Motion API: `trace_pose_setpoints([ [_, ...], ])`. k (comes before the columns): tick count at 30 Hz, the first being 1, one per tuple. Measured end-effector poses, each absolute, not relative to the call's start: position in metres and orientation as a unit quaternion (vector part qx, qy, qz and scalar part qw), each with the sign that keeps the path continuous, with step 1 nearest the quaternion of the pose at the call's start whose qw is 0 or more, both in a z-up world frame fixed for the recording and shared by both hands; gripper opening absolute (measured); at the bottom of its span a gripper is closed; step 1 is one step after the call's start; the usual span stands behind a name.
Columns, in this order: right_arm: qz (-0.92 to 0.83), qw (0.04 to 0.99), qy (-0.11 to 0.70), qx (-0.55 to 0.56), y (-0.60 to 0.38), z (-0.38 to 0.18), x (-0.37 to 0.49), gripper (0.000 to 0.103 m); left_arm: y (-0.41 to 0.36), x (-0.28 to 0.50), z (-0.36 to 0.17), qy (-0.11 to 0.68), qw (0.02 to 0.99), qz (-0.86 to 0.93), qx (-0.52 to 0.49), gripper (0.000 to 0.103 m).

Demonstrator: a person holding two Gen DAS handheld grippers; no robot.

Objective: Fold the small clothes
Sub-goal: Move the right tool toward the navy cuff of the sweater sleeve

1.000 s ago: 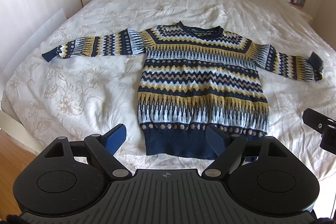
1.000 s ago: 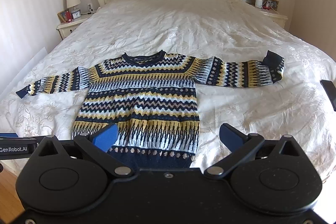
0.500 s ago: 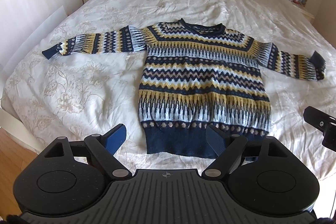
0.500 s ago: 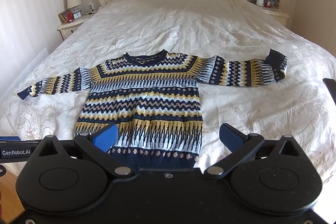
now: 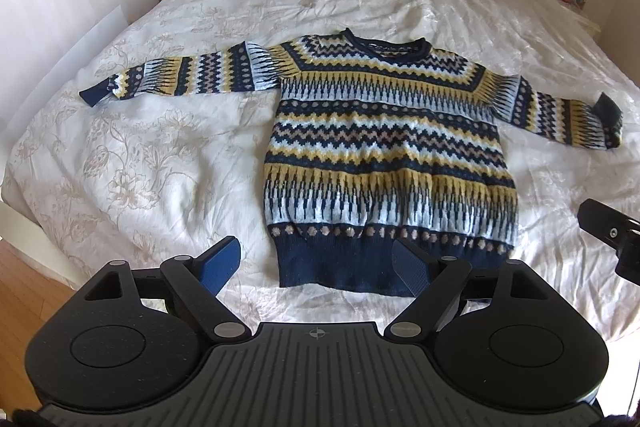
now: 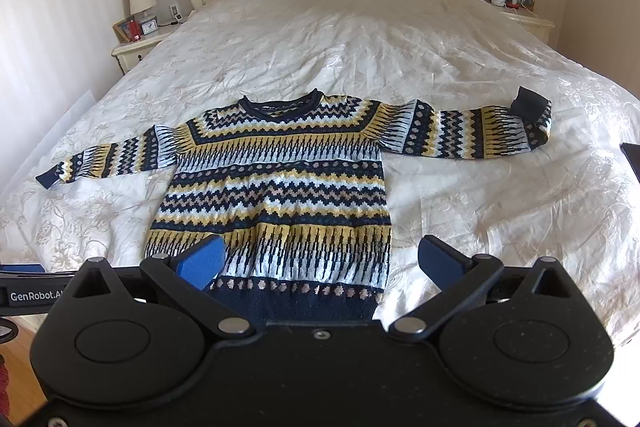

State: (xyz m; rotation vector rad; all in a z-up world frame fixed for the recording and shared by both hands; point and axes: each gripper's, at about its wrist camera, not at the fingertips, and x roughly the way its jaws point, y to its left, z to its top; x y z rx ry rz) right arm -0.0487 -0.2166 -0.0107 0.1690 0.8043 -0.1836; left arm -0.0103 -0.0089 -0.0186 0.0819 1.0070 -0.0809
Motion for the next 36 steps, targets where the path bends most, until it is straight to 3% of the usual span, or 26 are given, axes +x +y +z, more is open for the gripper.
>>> trace_pose_setpoints([
  [36, -0.084, 0.909, 0.397, 0.095, -0.214, -0.018, -0.039, 0.102, -0.009, 0.010, -0.022, 0.508, 0.860, -0.033, 0.041, 0.083],
])
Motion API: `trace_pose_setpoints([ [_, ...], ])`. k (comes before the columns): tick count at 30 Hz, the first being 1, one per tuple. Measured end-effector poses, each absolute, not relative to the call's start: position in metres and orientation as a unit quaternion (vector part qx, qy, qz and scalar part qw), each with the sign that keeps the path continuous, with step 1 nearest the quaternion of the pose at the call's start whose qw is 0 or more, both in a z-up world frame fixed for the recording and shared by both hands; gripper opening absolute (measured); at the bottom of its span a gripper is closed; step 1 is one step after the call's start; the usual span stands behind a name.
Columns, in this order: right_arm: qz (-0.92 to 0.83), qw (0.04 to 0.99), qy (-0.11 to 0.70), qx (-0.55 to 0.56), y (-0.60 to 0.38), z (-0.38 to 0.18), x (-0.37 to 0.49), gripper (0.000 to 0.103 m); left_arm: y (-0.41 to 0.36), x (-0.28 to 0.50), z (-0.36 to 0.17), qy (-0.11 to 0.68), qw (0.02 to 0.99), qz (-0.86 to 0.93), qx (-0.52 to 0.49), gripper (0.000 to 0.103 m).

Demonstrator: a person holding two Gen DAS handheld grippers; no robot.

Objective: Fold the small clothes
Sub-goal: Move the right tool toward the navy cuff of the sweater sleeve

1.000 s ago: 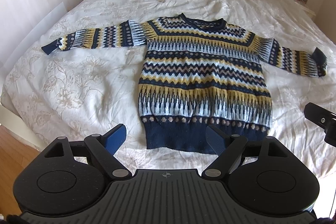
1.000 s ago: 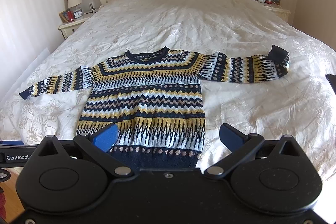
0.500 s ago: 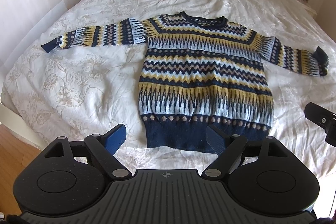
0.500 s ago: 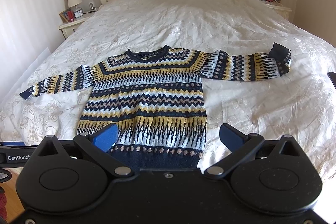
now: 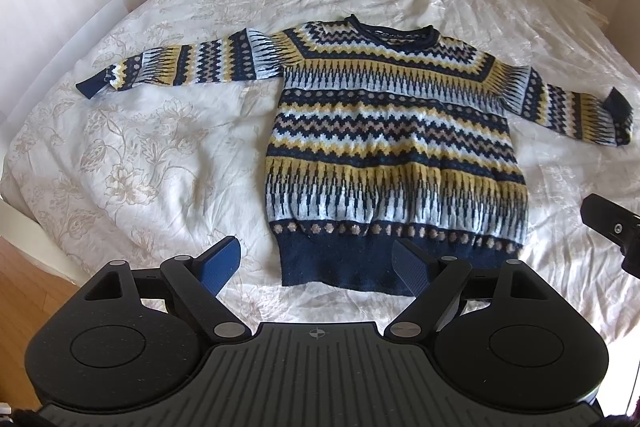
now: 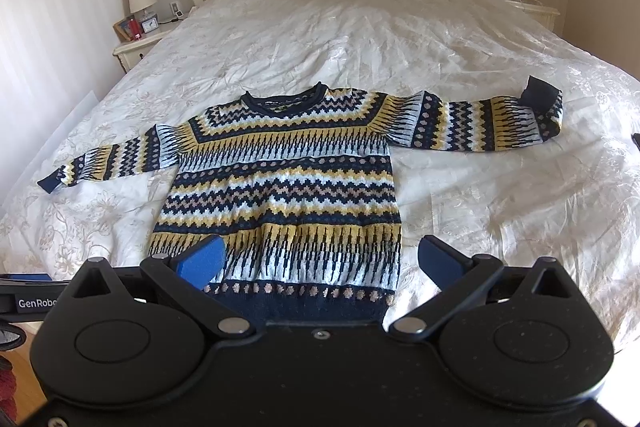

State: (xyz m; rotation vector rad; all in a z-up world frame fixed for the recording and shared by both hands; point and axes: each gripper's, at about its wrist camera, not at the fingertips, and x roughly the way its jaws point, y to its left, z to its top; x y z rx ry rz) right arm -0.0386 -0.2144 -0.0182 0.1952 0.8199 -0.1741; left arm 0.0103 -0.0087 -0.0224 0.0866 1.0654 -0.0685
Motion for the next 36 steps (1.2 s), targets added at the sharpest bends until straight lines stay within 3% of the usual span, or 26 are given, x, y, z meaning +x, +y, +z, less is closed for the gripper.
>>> trace_pose_setpoints([
  [36, -0.108, 0.890, 0.424, 0.131, -0.210, -0.028, 0.116, 0.102, 0.001, 0.177, -0.046, 0.551, 0.830, -0.064, 0.065, 0.083],
])
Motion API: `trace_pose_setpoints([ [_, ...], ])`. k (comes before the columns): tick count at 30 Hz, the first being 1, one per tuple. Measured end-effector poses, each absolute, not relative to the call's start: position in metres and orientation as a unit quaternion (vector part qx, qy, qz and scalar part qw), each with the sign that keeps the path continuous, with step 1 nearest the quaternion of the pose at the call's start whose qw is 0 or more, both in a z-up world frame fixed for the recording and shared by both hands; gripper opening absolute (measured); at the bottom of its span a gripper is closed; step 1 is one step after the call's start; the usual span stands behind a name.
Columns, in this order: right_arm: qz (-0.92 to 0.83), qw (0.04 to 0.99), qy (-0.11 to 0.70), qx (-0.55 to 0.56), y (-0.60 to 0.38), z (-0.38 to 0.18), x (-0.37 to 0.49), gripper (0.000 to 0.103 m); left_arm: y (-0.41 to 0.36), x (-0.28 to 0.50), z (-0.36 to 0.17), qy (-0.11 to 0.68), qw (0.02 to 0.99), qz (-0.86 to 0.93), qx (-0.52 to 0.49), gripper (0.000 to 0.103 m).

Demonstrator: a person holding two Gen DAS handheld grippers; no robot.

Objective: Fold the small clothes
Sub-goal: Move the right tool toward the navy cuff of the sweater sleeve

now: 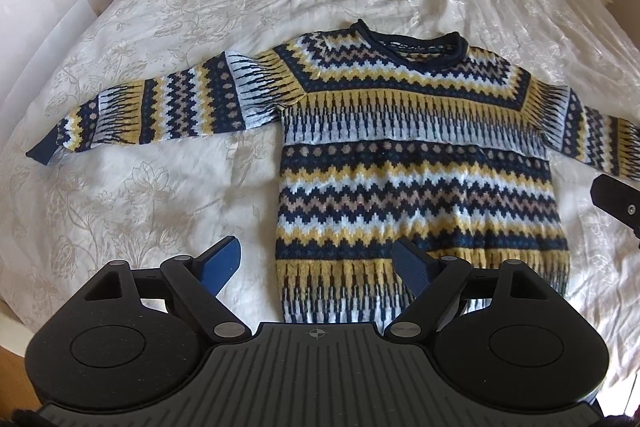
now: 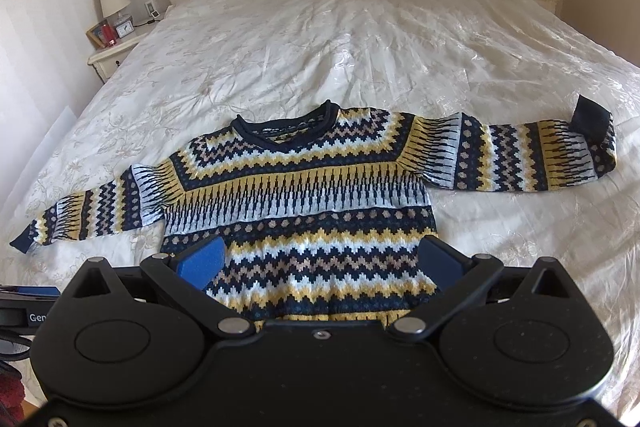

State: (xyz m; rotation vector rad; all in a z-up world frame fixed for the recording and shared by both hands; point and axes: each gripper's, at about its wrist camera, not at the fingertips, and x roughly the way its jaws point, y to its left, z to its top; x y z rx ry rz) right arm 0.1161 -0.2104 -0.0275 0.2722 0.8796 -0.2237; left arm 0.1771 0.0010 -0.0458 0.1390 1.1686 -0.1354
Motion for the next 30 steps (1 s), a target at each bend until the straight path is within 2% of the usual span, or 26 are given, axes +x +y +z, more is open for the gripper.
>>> trace_pose_setpoints([
  [11, -0.133, 0.901, 0.386, 0.148, -0.196, -0.020, 0.147, 0.102, 0.010, 0.223, -0.052, 0.554, 0.824, -0.090, 0.077, 0.083],
  [23, -0.132, 0.937, 0.256, 0.196, -0.222, 0.002, 0.151, 0.102, 0.002, 0.235, -0.024, 0.458, 0.882, -0.106, 0.025, 0.083],
  [30, -0.168, 0.931, 0.280, 0.162, -0.275, -0.021, 0.160, 0.102, -0.030, 0.222, -0.031, 0.447, 0.889, -0.094, 0.040, 0.083],
])
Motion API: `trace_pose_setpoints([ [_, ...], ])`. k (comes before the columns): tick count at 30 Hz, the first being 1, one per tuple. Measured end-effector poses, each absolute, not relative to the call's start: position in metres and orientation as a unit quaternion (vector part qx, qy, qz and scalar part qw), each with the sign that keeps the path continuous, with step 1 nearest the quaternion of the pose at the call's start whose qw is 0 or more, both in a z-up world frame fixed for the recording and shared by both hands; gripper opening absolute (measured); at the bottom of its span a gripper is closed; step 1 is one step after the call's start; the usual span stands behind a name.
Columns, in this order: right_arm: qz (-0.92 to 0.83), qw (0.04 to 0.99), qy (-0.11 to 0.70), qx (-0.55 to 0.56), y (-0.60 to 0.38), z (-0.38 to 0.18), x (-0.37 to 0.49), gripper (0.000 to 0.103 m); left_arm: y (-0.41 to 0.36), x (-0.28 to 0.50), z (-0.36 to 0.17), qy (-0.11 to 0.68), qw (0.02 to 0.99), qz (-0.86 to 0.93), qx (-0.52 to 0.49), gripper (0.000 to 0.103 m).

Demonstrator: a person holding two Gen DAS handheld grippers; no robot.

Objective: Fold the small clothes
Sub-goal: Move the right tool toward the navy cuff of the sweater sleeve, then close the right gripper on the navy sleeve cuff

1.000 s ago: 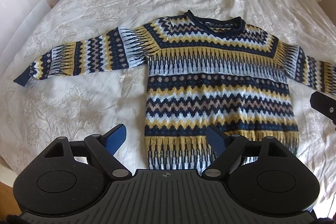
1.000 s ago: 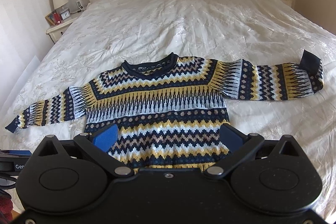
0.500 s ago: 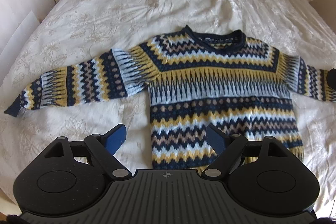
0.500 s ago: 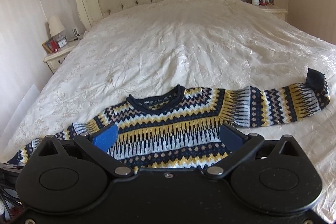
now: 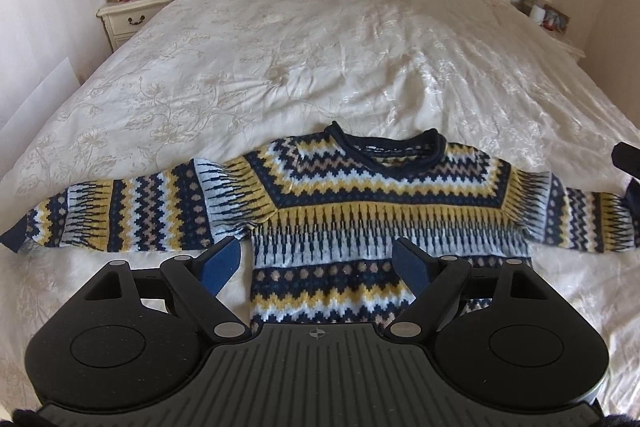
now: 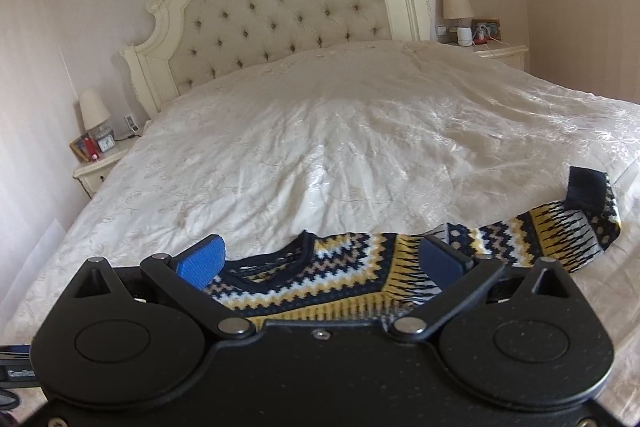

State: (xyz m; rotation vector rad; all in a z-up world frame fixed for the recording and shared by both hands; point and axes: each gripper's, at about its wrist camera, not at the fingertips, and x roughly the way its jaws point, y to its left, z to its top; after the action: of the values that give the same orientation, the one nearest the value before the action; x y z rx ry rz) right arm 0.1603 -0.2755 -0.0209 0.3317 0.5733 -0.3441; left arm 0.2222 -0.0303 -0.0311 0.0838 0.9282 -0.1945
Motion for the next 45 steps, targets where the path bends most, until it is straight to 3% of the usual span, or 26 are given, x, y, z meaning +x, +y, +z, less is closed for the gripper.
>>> trace_pose_setpoints([
  [8, -0.231, 0.894, 0.366, 0.115, -0.389, -0.075, 0.165, 0.101, -0.065, 0.203, -0.061, 0.511, 0.857, -0.066, 0.007, 0.082],
  [10, -0.250, 0.883, 0.386, 0.094, -0.419, -0.088, 0.168, 0.092, -0.074, 0.198, -0.067, 0.521, 0.852, -0.054, 0.006, 0.080],
  [16, -0.316, 0.849, 0.420, 0.058, -0.502, -0.116, 0.182, 0.076, -0.090, 0.186, -0.079, 0.541, 0.841, -0.019, 0.005, 0.072],
  [27, -0.375, 0.808, 0.449, 0.068, -0.557, -0.154, 0.228, 0.065, -0.095, 0.181, -0.089, 0.566, 0.824, 0.009, -0.007, 0.067],
  [29, -0.385, 0.800, 0.457, 0.054, -0.560, -0.158, 0.232, 0.058, -0.094, 0.181, -0.089, 0.566, 0.825, 0.012, -0.005, 0.067],
  [32, -0.373, 0.809, 0.449, 0.065, -0.564, -0.156, 0.225, 0.043, -0.091, 0.183, -0.091, 0.567, 0.823, 0.009, -0.008, 0.067],
  [34, -0.358, 0.818, 0.440, 0.091, -0.571, -0.149, 0.217, 0.020, -0.089, 0.185, -0.093, 0.569, 0.822, 0.004, -0.009, 0.067],
  [35, -0.354, 0.820, 0.437, 0.101, -0.575, -0.146, 0.213, 0.016, -0.088, 0.186, -0.095, 0.570, 0.822, 0.001, -0.008, 0.067],
  [45, -0.280, 0.867, 0.394, 0.121, -0.540, -0.080, 0.199, 0.014, -0.064, 0.196, -0.104, 0.568, 0.822, -0.040, 0.000, 0.067],
])
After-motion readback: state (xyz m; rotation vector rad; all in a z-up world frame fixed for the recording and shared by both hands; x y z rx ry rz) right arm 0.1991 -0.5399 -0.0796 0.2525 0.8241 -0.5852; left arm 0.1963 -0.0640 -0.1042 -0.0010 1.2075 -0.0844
